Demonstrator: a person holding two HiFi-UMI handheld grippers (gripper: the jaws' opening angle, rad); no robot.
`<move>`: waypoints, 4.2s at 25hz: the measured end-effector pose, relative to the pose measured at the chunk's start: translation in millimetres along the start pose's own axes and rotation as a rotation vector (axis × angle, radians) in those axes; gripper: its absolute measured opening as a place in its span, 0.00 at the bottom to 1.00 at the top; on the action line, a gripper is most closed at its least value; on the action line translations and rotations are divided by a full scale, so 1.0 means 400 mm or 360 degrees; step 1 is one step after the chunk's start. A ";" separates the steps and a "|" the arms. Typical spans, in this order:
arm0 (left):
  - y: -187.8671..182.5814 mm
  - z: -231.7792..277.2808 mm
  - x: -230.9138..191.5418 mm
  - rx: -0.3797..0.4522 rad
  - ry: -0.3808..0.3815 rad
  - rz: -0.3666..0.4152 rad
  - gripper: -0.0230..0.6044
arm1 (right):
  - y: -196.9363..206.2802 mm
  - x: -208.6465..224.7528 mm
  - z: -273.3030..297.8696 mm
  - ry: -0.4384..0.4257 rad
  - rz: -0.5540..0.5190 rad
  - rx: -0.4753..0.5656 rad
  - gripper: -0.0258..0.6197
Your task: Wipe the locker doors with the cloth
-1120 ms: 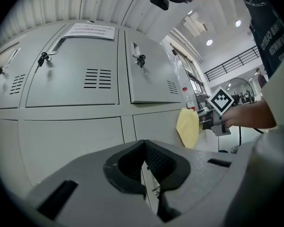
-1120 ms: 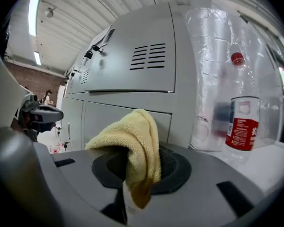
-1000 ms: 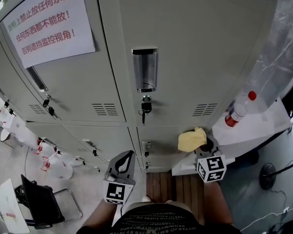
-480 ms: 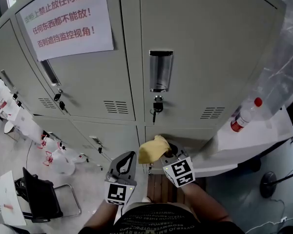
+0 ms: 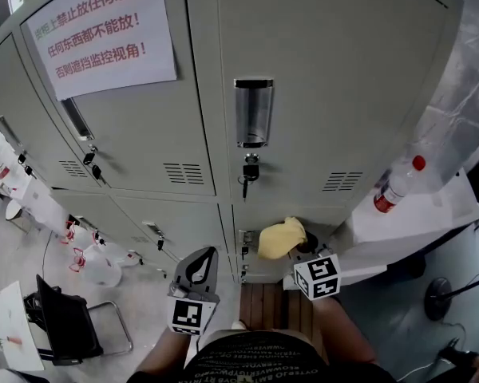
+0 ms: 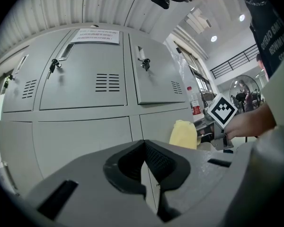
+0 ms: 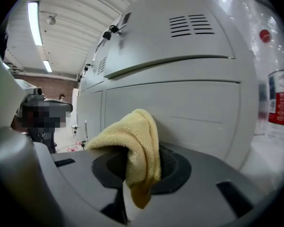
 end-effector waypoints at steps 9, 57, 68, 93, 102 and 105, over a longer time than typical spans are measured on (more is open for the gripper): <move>-0.001 0.029 0.054 0.0002 0.0094 -0.0010 0.04 | 0.133 0.145 -0.098 0.0222 0.0212 -0.0124 0.17; 0.035 -0.012 -0.006 -0.0107 0.0004 0.0004 0.04 | 0.320 -0.143 0.078 -0.0207 0.0013 -0.0433 0.17; 0.039 -0.078 -0.053 -0.0121 -0.0094 0.0007 0.04 | 0.397 -0.312 0.264 -0.0406 -0.0108 -0.0569 0.17; 0.030 0.006 0.026 -0.0112 -0.0027 0.0000 0.04 | 0.343 -0.014 -0.104 -0.0082 0.0130 -0.0352 0.16; 0.023 -0.030 0.038 -0.0102 -0.0129 -0.0018 0.04 | 0.105 -0.012 -0.190 -0.0119 -0.0007 0.0009 0.16; 0.021 -0.055 0.045 -0.0099 -0.0175 -0.0025 0.04 | 0.083 -0.032 -0.177 -0.0184 -0.0036 0.0041 0.16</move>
Point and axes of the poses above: the fingertips, and each gripper's own axes: z forward along the fingers, x to its right, y out of its underside, the point moved 6 cm from there along -z, backward along the fingers, and after that the axes turned 14 degrees about -z, right-handed, at the moved point
